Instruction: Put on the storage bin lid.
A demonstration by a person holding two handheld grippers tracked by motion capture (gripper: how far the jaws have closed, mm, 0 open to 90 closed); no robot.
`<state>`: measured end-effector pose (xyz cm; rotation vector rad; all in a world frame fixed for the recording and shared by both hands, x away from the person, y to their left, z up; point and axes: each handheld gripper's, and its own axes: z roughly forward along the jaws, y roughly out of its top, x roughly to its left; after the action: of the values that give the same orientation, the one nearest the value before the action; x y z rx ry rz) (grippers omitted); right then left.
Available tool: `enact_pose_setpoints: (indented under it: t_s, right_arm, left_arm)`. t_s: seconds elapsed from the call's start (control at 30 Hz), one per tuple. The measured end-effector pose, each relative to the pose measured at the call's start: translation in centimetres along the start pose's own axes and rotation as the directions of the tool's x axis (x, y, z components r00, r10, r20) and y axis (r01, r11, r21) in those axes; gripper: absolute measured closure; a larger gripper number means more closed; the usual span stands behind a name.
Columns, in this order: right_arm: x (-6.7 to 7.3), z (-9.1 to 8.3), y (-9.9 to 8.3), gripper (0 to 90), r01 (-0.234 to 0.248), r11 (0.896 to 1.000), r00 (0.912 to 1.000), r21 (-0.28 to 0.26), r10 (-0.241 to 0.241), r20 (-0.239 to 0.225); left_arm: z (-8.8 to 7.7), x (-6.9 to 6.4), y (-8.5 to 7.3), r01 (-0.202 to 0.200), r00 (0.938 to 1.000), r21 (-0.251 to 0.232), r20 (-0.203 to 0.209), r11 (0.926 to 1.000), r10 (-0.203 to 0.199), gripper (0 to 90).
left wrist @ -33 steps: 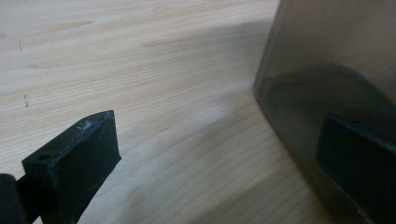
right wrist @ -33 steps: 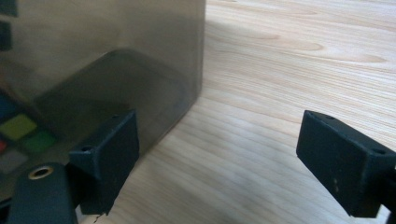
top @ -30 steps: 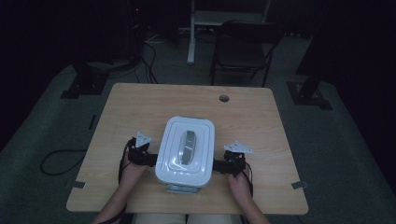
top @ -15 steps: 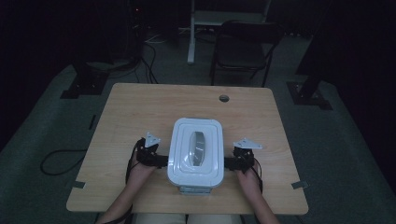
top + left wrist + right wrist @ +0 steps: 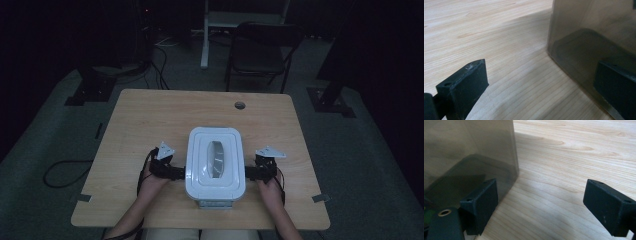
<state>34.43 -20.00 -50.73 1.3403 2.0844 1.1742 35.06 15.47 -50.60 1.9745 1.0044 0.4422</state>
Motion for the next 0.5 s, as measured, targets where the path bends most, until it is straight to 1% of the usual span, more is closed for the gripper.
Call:
enact_pose_setpoints:
  t_s: [0.1,0.13,0.2,0.23,0.27,0.3,0.37,0.4,0.5]
  right_arm:
    - [-0.3,-0.2,0.0,12.6,-0.009,1.0,0.9999,0.0,0.009,-0.01]
    - [-0.3,-0.2,0.0,12.6,-0.014,1.0,0.9999,-0.003,0.014,-0.006]
    - [-0.6,-0.5,-0.1,12.6,-0.022,1.0,0.9998,-0.006,0.022,0.001]
    - [-0.8,-0.7,-0.1,12.6,-0.024,1.0,0.9997,-0.009,0.024,0.005]
    - [-0.8,-0.7,-0.1,12.6,-0.024,1.0,0.9997,-0.009,0.024,0.005]
    - [-1.0,-1.0,-0.2,12.6,-0.026,1.0,0.9995,-0.011,0.026,0.014]
    - [-1.1,-1.1,-0.3,12.6,-0.03,0.999,0.9994,-0.014,0.03,0.015]
    - [-1.3,-1.2,-0.3,12.6,-0.033,0.999,0.9993,-0.013,0.034,0.014]
    - [-1.8,-1.7,-0.5,12.6,-0.048,0.999,0.9987,-0.016,0.048,0.018]
  left_arm:
    - [-0.1,0.2,0.0,0.006,0.9999,-0.006,0.01,1.0,-0.006,0.6]
    - [-0.2,0.3,0.1,0.009,0.9998,-0.017,0.018,0.9998,-0.008,0.6]
    - [-0.3,0.4,0.2,-0.004,0.9998,-0.015,0.02,0.9999,0.005,0.6]
    - [-0.5,0.7,0.2,0.013,0.9993,-0.023,0.036,0.9996,-0.012,0.6]
    - [-0.5,0.7,0.2,0.013,0.9993,-0.023,0.036,0.9996,-0.012,0.5]
    - [-0.7,1.0,0.3,0.022,0.9987,-0.032,0.046,0.9992,-0.021,0.6]
    - [-0.8,1.1,0.3,0.018,0.9988,-0.031,0.046,0.9994,-0.017,0.5]
    - [-0.9,1.2,0.3,0.013,0.999,-0.04,0.044,0.9991,-0.011,0.5]
    - [-1.1,1.7,0.3,0.023,0.9986,-0.04,0.047,0.9989,-0.022,0.6]
